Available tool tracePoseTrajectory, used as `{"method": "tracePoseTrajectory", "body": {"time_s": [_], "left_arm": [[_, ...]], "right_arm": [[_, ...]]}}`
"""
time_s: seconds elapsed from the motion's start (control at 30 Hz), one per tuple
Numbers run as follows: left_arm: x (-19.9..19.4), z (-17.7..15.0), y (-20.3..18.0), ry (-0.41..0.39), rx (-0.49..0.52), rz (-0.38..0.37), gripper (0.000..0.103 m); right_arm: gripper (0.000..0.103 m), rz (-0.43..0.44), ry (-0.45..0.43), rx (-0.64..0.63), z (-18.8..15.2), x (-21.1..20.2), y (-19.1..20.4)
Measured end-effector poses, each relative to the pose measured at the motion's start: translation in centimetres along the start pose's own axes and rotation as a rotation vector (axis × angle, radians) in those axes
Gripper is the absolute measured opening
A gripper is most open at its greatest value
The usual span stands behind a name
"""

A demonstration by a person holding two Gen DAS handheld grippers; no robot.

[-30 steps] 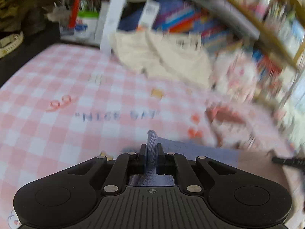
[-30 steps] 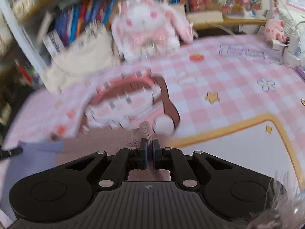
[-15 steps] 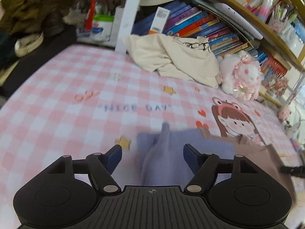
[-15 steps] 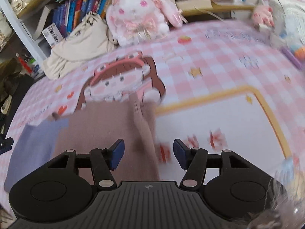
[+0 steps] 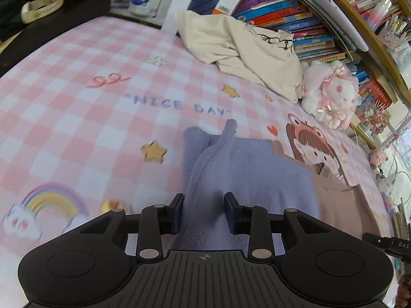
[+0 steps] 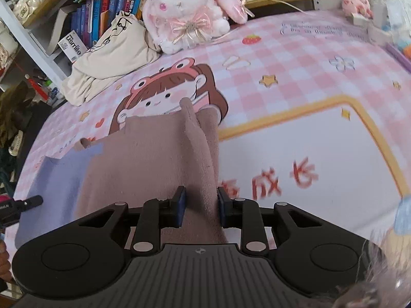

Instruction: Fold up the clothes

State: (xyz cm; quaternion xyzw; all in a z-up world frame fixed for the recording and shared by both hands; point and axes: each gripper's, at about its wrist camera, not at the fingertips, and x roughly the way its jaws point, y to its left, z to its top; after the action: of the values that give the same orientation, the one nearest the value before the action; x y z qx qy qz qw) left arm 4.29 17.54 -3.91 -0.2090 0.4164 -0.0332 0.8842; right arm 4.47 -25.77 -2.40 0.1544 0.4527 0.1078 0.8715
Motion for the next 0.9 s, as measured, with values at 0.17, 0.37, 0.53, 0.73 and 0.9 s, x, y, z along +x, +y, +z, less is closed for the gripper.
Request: {"method": "tracePoseTrajectory", "body": {"time_s": [0.17, 0.37, 0.53, 0.73, 0.9], "left_arm": [[1.5, 1.5, -0.7, -0.015, 0.037, 0.008, 0.032], [2.1, 2.2, -0.9, -0.028, 0.084, 0.017, 0.032], [1.1, 1.9, -1.2, -0.036, 0.111, 0.062, 0.054], [-2.1, 0.8, -1.7, -0.066, 0.203, 0.107, 0.069], [-5.7, -0.8, -1.7, -0.106, 0.2, 0.114, 0.082]], "right_arm": [[0.024, -0.029, -0.006, -0.03, 2.5, 1.8, 0.3], [0.027, -0.054, -0.007, -0.07, 3.2, 2.8, 1.1], [0.066, -0.106, -0.048, -0.098, 2.1, 1.4, 1.8], [0.077, -0.162, -0.101, -0.15, 0.4, -0.8, 3.1], [0.087, -0.172, -0.132, -0.219, -2.0, -3.1, 5.1]]}}
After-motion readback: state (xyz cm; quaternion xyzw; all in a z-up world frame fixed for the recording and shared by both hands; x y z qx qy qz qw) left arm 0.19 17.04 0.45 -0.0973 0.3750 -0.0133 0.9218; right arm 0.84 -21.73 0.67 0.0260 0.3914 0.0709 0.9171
